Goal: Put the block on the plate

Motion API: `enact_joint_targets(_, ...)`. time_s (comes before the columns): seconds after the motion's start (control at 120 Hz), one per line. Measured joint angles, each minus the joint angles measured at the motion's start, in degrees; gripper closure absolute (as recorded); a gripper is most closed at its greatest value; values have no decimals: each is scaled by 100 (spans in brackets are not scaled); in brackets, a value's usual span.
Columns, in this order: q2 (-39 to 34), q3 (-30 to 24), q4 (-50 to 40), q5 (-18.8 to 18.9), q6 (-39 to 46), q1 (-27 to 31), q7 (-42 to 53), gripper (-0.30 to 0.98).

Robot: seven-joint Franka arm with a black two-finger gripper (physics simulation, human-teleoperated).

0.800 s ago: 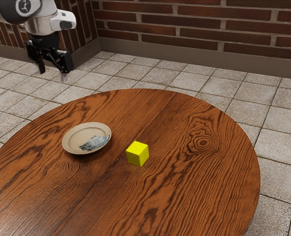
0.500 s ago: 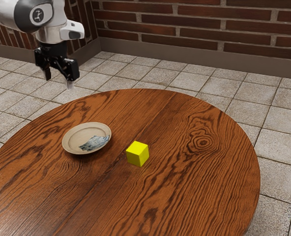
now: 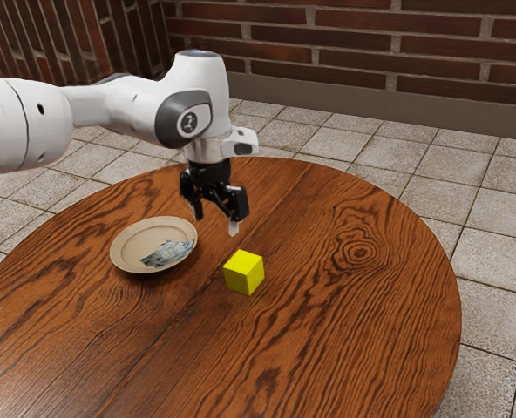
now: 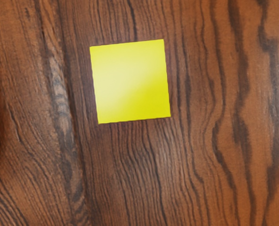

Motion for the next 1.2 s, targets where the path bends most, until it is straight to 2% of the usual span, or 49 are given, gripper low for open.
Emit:
enact_joint_targets(0.242,460,-9,-267,-295,691,46,-280,0)
enact_joint_targets(0.458,1024,16,57,-363,1155,142,-507,0)
enact_joint_targets(0.725,1473,15,405,-396,1421,162,-788,0)
enact_joint_targets(1.2,1749,14,307,-444,1605,163,-1075,0)
